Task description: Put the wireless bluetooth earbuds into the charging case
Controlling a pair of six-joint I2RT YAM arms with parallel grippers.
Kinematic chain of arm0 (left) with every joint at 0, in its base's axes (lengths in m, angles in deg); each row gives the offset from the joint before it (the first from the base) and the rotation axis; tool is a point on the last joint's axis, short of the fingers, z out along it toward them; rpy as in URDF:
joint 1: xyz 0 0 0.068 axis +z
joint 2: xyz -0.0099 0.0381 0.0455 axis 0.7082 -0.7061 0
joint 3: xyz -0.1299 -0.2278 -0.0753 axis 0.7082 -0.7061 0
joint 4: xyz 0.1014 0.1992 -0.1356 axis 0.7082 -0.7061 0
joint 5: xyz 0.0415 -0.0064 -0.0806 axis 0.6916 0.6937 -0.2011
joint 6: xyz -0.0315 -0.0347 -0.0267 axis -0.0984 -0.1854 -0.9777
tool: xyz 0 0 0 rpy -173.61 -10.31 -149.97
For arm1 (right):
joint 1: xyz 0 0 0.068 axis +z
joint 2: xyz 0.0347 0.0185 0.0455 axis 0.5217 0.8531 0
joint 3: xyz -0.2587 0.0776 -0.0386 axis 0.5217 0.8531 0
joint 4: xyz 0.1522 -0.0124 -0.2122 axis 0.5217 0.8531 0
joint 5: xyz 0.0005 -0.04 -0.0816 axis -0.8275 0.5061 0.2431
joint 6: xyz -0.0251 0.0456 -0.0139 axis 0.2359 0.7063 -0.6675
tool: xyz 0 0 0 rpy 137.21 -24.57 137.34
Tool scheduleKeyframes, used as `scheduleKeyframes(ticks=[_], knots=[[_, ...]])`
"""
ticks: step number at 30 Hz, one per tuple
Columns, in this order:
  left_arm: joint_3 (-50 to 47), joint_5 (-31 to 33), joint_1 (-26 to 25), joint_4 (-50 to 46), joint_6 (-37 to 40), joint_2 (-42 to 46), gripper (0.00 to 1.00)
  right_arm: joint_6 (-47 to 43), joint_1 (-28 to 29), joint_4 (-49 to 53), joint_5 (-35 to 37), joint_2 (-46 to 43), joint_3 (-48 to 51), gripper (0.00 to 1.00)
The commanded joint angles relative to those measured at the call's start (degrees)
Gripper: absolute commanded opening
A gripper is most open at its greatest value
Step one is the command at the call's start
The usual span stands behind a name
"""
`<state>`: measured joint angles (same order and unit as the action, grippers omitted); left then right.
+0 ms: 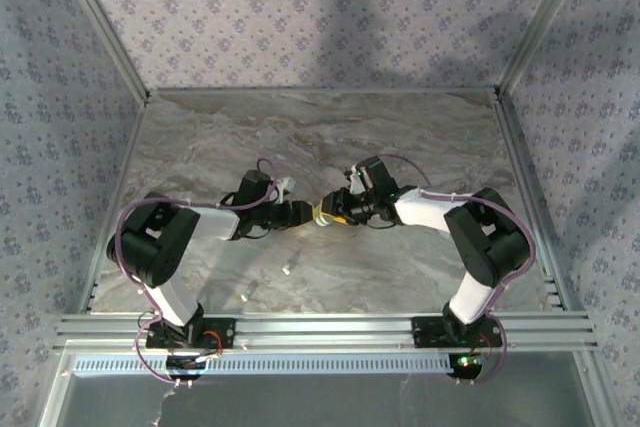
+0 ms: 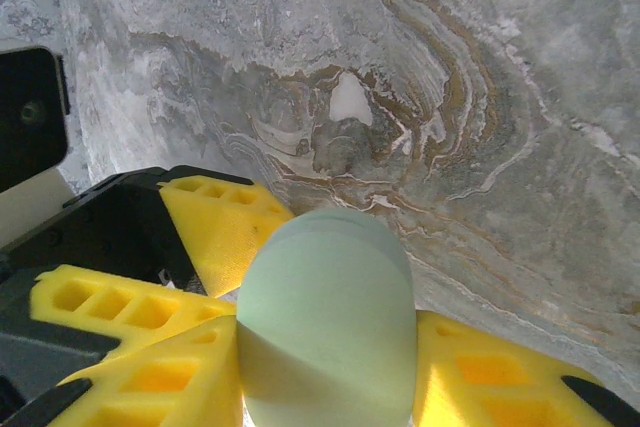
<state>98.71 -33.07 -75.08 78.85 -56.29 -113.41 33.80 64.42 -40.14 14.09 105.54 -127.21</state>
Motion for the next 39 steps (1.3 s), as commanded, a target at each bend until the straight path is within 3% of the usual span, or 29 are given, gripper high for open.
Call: scheduleKeyframes(ticks=[1,19,28,39], knots=[[1.7,0.7,0.2,-1.1,0.8,-0.6,0.54,0.5,-0.1,-1.0,-2.7,-2.0,0.4,0.41],[-0.6,0.8,1.8,1.0,0.2,2.6,0.55,-0.2,-1.0,0.1,-2.0,-2.5,1.2,0.40],[-1.9,-0.7,1.7,4.7,-0.6,3.8,0.67,0.0,-0.9,0.0,-2.3,-2.3,0.9,0.40],[-0.5,-1.8,1.0,4.2,-1.0,1.1,0.70,0.8,0.1,-0.7,-3.2,-2.2,0.2,0.41]])
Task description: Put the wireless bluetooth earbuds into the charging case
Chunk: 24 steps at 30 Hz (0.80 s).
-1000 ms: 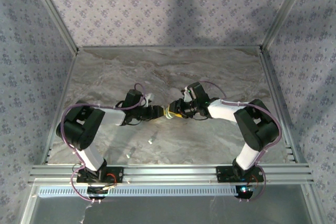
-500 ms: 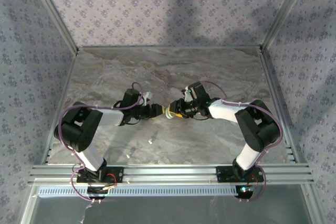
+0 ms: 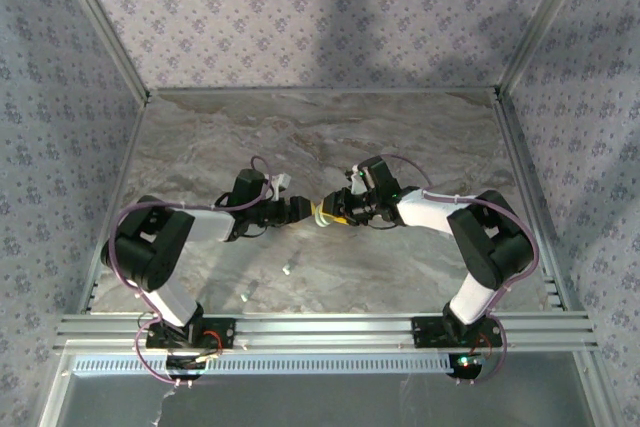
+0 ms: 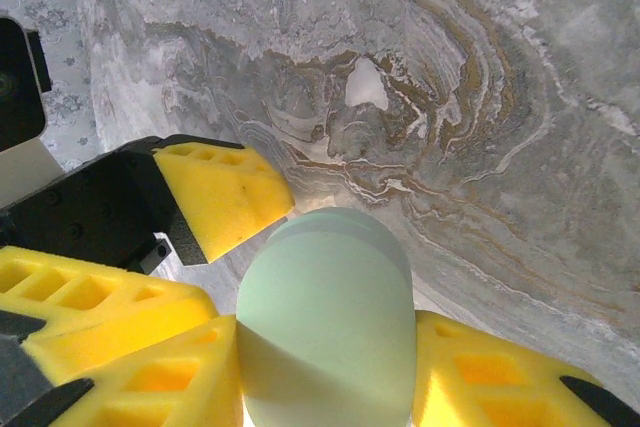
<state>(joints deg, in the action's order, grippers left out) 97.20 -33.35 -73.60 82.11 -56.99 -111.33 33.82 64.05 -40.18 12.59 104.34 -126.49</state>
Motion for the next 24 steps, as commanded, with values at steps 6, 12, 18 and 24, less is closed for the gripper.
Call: scheduleKeyframes(ticks=[6,12,18,24], knots=[[1.9,-0.7,-0.5,-1.3,0.3,-2.0,0.69,1.5,0.5,-1.4,-2.4,-1.3,-0.6,0.41],[2.3,-0.4,-0.4,-2.2,0.4,-2.6,0.69,1.6,0.5,-1.5,-2.5,-1.5,-0.4,0.41],[2.9,0.3,-0.4,-3.9,1.0,-3.1,0.68,1.7,0.6,-1.4,-2.6,-1.4,-0.8,0.41],[3.3,0.9,-0.2,-5.6,1.5,-3.1,0.66,1.8,0.7,-1.7,-2.5,-0.9,-1.0,0.41]])
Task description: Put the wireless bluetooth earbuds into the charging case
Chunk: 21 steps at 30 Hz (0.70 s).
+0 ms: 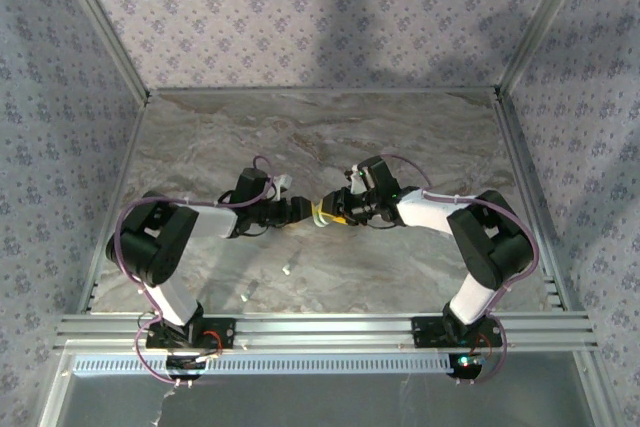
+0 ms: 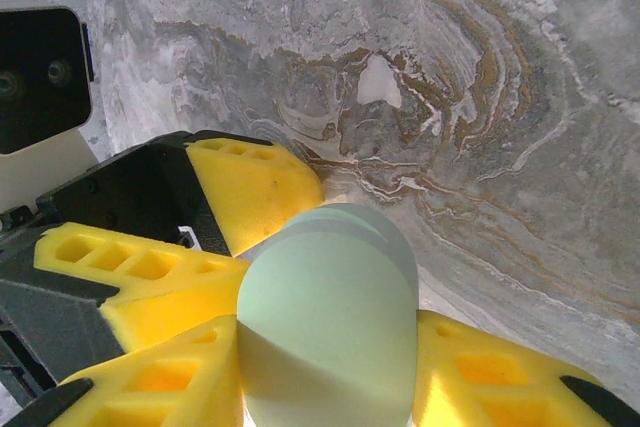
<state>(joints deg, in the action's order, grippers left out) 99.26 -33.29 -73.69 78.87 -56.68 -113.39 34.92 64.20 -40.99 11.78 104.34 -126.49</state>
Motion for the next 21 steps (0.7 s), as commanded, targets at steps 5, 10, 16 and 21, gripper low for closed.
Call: scheduleKeyframes(ticks=[5,10,16,21], knots=[[1.1,0.9,0.4,-2.7,1.2,-0.7,0.62,0.5,0.6,-0.7,-1.4,-0.7,-0.7,0.41],[-0.1,1.1,1.1,-1.9,1.1,1.5,0.60,0.2,0.6,-0.7,-0.9,0.0,-0.4,0.41],[-1.8,1.3,1.9,-0.6,0.8,4.7,0.56,0.1,0.8,-0.8,-0.5,0.9,-0.5,0.41],[-3.0,1.2,2.1,0.8,0.8,7.2,0.46,-0.1,1.0,-0.8,-0.2,2.0,-0.8,0.41]])
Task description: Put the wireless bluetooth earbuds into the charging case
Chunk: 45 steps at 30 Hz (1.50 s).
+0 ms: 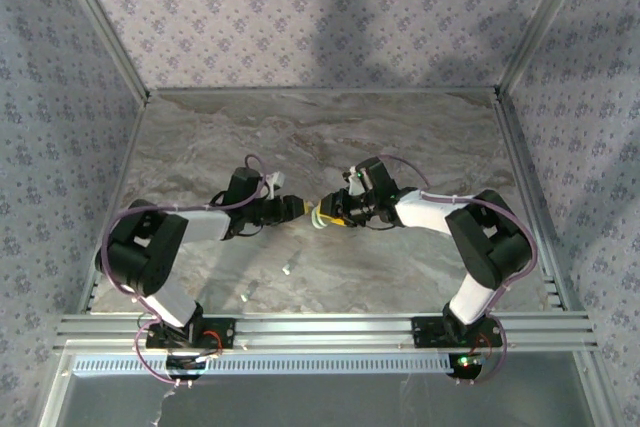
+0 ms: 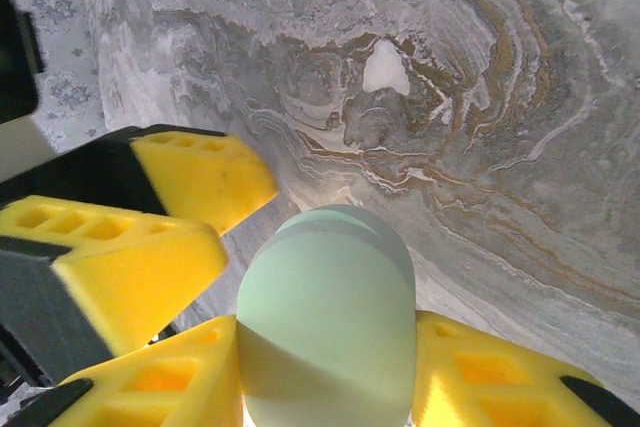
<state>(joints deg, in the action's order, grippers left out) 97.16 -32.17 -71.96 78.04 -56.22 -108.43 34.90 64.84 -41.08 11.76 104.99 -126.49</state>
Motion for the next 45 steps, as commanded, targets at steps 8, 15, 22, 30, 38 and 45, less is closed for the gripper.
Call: scheduleKeyframes(ticks=[8,15,22,30,38,45], knots=[[-2.1,-3.7,-0.3,7.3,-1.6,3.2,0.09,0.3,1.1,-1.2,0.0,2.6,-1.8,0.41],[-0.6,-5.2,-1.8,8.7,-2.6,-0.5,0.01,1.0,1.4,-2.1,-0.5,3.3,-2.5,0.40],[0.8,-5.5,-3.2,8.4,-2.5,-3.6,0.01,1.9,1.6,-3.7,-0.7,3.8,-2.3,0.40],[2.1,-5.1,-3.5,6.8,-2.2,-5.7,0.01,3.4,1.7,-5.9,-2.4,4.5,-2.4,0.41],[3.3,-4.7,-3.5,4.4,-1.7,-7.8,0.02,5.4,1.8,-8.5,-3.6,5.0,-2.4,0.41],[3.9,-4.9,-3.5,3.8,-1.8,-8.8,0.06,6.8,2.4,-10.4,-3.7,6.1,-1.9,0.42]])
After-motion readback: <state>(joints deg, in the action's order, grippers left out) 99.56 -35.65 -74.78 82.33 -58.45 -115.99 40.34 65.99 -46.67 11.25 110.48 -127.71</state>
